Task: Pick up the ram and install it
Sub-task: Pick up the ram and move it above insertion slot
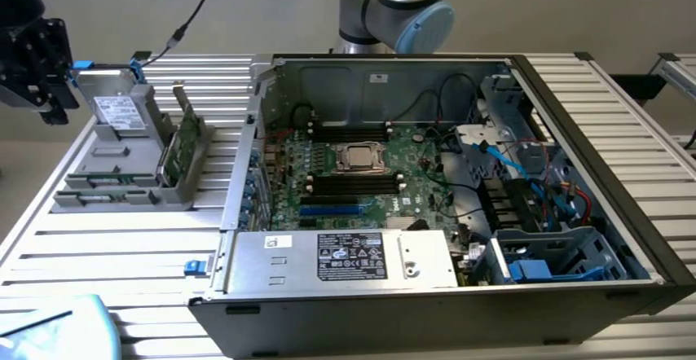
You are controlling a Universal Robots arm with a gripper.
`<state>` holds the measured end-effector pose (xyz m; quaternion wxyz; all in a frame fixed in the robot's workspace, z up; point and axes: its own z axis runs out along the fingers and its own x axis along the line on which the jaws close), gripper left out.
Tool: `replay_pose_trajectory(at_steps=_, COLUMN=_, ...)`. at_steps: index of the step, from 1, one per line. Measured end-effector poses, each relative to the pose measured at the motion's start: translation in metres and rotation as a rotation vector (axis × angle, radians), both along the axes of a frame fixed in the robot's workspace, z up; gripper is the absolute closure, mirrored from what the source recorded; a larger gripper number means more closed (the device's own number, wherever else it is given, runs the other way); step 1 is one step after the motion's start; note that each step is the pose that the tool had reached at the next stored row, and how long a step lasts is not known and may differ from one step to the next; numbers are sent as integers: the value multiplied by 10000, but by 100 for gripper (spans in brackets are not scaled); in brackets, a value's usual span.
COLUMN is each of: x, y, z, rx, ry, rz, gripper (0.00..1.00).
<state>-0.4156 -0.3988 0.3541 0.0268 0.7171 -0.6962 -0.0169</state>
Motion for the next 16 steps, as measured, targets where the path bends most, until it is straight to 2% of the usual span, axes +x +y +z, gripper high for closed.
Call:
replay_pose_trajectory(at_steps=5, x=7, y=0, z=-80, rx=12, ry=0, rz=6, gripper=63)
replay_pose_trajectory(at_steps=16, x=8, y=0, z=-257, rx=83, ry=-1, rz=16, gripper=63)
